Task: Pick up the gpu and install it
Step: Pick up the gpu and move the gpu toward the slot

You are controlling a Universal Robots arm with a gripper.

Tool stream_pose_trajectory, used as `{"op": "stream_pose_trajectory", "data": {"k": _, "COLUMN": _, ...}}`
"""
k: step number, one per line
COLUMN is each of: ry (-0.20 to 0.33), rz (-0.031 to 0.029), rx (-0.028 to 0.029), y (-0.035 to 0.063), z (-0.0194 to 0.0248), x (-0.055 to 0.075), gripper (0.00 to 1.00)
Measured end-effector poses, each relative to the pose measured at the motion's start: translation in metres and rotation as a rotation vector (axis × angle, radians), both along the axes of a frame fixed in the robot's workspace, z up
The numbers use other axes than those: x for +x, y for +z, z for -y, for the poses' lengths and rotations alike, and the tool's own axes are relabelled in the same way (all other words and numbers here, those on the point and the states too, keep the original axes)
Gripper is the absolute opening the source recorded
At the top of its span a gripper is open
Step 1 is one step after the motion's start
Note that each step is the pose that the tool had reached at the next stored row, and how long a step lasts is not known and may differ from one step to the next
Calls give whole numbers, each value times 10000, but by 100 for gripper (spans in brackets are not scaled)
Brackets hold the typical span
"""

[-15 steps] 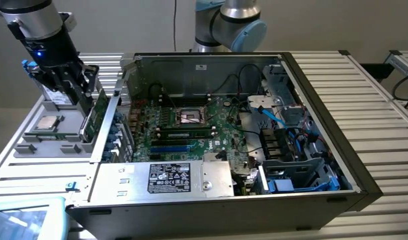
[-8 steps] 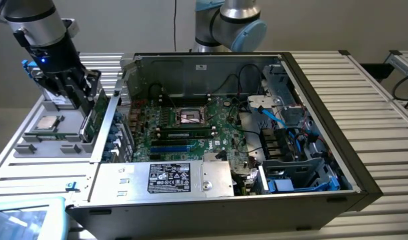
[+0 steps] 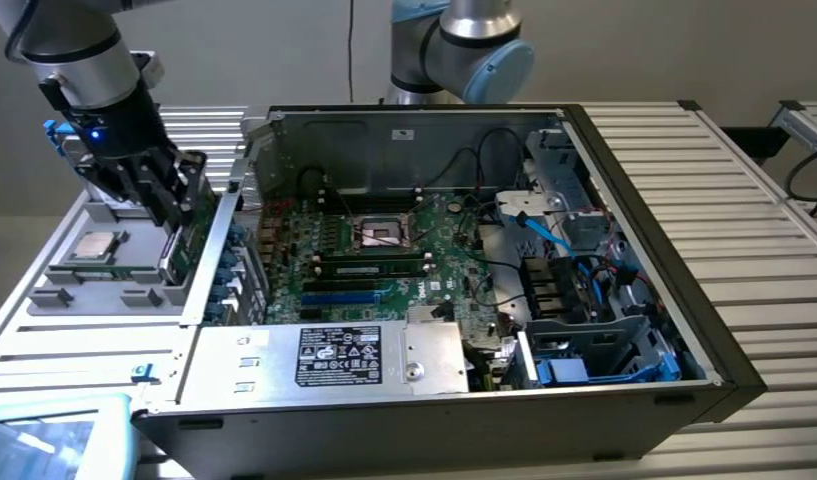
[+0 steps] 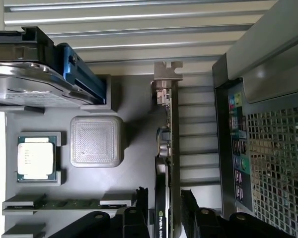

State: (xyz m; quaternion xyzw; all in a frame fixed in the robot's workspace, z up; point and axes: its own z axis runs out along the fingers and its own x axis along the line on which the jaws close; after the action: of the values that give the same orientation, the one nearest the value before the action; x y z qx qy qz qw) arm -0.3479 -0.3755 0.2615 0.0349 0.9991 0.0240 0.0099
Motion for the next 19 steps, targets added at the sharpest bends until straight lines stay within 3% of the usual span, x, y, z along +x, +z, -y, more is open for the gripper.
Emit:
{"op": "stream_pose_trajectory", "data": {"k": 13, "ry": 0, "rz": 0, "rx": 0, "y": -236, "z": 0, "x": 9, "gripper": 40}}
{"op": "stream_pose_trajectory", "data": {"k": 19, "ry": 0, "rz": -1, "rx": 0, "y": -239, "z": 0, "x": 9, "gripper": 40}}
